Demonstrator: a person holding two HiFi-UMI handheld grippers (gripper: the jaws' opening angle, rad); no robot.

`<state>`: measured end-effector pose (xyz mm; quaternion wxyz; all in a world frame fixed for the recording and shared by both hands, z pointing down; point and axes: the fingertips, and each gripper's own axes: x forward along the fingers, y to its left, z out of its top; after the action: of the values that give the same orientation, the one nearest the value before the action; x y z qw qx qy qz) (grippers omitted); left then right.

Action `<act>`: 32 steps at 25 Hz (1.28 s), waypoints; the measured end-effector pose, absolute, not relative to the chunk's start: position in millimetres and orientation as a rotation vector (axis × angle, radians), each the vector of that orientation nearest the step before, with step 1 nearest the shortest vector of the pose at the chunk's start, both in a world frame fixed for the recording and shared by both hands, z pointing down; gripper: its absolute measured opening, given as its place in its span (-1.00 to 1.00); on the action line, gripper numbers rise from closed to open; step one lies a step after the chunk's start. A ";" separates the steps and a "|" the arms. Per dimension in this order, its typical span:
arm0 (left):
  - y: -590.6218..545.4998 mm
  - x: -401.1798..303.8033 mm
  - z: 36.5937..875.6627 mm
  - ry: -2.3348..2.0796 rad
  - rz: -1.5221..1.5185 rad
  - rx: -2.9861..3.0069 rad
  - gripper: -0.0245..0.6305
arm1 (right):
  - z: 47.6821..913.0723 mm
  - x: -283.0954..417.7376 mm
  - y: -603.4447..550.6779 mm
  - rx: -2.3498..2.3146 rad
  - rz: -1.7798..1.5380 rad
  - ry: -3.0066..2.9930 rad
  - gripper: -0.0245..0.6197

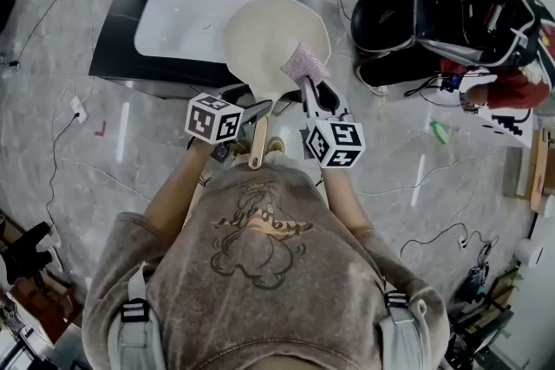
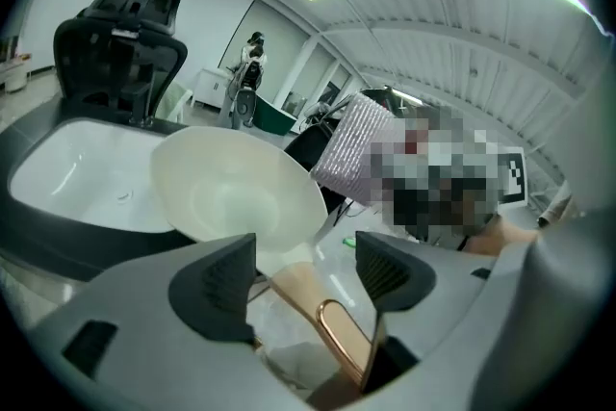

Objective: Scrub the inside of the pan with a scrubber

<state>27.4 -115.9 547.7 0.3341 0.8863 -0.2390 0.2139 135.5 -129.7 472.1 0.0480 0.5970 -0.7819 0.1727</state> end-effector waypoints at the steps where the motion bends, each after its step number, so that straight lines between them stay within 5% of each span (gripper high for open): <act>1: -113.7 26.9 553.8 -0.609 0.556 2.284 0.11 | 471.8 135.0 -130.0 1.818 0.524 -2.385 -0.66; 13: -102.0 33.7 610.0 -0.453 0.453 1.967 0.10 | 474.7 133.8 -138.6 1.810 0.508 -2.368 -0.66; 18: -100.3 43.2 612.6 -0.390 0.431 1.930 -0.13 | 479.5 137.3 -137.7 1.810 0.506 -2.355 -0.66; 32: -97.1 44.3 611.3 -0.384 0.336 1.762 -0.34 | 497.2 123.5 -144.1 1.624 0.479 -2.376 -0.66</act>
<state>44.3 -97.1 611.3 0.6079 0.7627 -0.1660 0.1453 123.5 -144.1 497.2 0.1120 0.5531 -0.8092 0.1633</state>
